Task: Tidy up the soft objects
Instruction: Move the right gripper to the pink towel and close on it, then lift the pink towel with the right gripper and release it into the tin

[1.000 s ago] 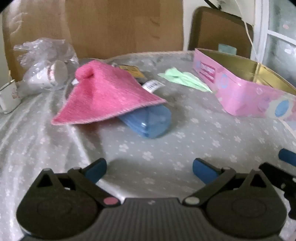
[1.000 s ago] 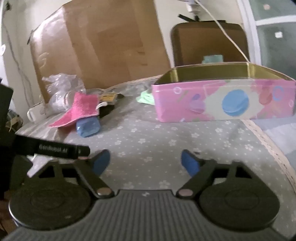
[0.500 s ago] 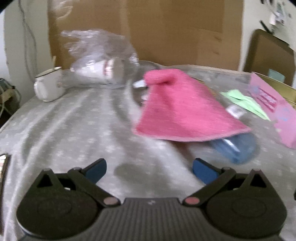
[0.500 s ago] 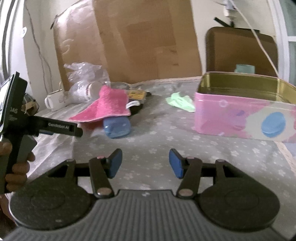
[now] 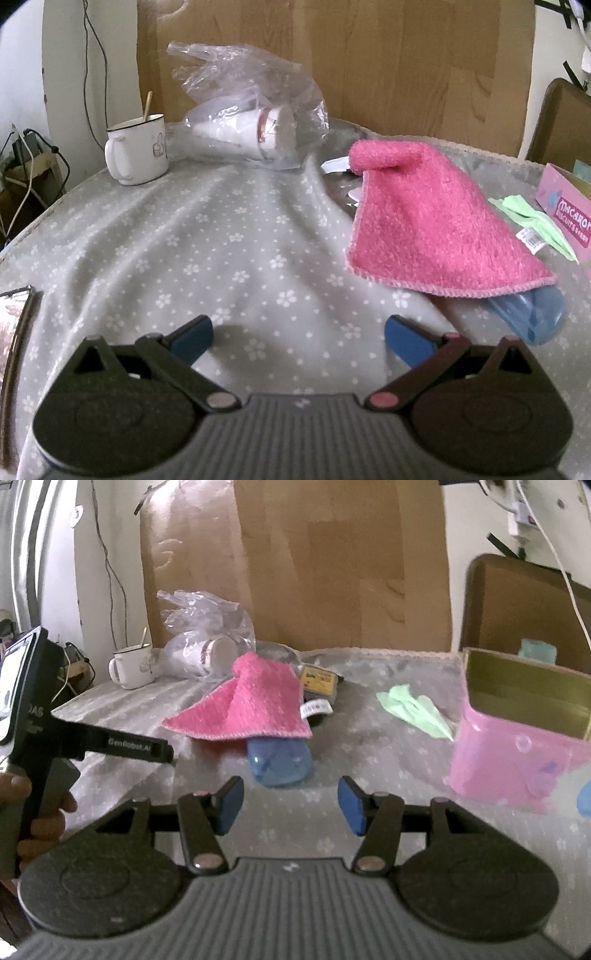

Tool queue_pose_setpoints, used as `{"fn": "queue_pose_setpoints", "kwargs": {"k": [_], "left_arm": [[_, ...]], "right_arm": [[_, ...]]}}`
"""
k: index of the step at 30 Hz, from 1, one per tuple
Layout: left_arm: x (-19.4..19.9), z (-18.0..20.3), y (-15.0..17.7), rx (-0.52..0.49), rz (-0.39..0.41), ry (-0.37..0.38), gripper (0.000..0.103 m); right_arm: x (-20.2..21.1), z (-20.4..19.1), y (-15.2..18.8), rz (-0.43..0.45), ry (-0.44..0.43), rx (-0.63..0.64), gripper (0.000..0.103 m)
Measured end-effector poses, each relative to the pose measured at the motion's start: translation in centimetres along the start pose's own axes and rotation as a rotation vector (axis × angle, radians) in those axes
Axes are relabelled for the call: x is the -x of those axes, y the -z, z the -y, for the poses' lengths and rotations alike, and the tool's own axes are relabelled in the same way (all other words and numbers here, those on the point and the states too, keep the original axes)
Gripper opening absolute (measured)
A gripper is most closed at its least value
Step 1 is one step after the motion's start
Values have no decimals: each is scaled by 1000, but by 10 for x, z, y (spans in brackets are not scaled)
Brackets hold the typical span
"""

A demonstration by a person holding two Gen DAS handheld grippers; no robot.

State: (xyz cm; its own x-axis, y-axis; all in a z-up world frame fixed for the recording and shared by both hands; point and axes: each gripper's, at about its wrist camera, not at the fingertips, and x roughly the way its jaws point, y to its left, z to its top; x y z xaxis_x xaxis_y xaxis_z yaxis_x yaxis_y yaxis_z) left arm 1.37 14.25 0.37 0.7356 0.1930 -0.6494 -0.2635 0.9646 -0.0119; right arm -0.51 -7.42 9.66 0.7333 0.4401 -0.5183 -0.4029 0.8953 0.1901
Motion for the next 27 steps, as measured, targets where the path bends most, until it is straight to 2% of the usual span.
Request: {"fn": "queue_pose_setpoints", "kwargs": {"k": [8, 14, 17, 18, 19, 21, 25, 27], "left_arm": [[4, -2, 2, 40, 20, -6, 103], [4, -4, 2, 57, 30, -17, 103], [4, -4, 2, 65, 36, -24, 103], [4, -5, 2, 66, 36, -24, 103], [4, -5, 2, 68, 36, -23, 103], [4, -5, 1, 73, 35, -22, 103], [3, -7, 1, 82, 32, -16, 103], [3, -9, 1, 84, 34, -11, 103]], "right_arm": [[-37, -11, -43, 42, -21, 68, 60], [-88, -22, -60, -25, -38, 99, 61], [-110, -26, -61, -56, -9, 130, 60], [-116, -27, -61, -66, 0, 145, 56], [-119, -26, -60, -75, 1, 149, 49], [-114, -22, -62, -61, -17, 123, 20], [-81, -25, -61, 28, -5, 159, 14], [-61, -23, -56, 40, -43, 168, 14]]}}
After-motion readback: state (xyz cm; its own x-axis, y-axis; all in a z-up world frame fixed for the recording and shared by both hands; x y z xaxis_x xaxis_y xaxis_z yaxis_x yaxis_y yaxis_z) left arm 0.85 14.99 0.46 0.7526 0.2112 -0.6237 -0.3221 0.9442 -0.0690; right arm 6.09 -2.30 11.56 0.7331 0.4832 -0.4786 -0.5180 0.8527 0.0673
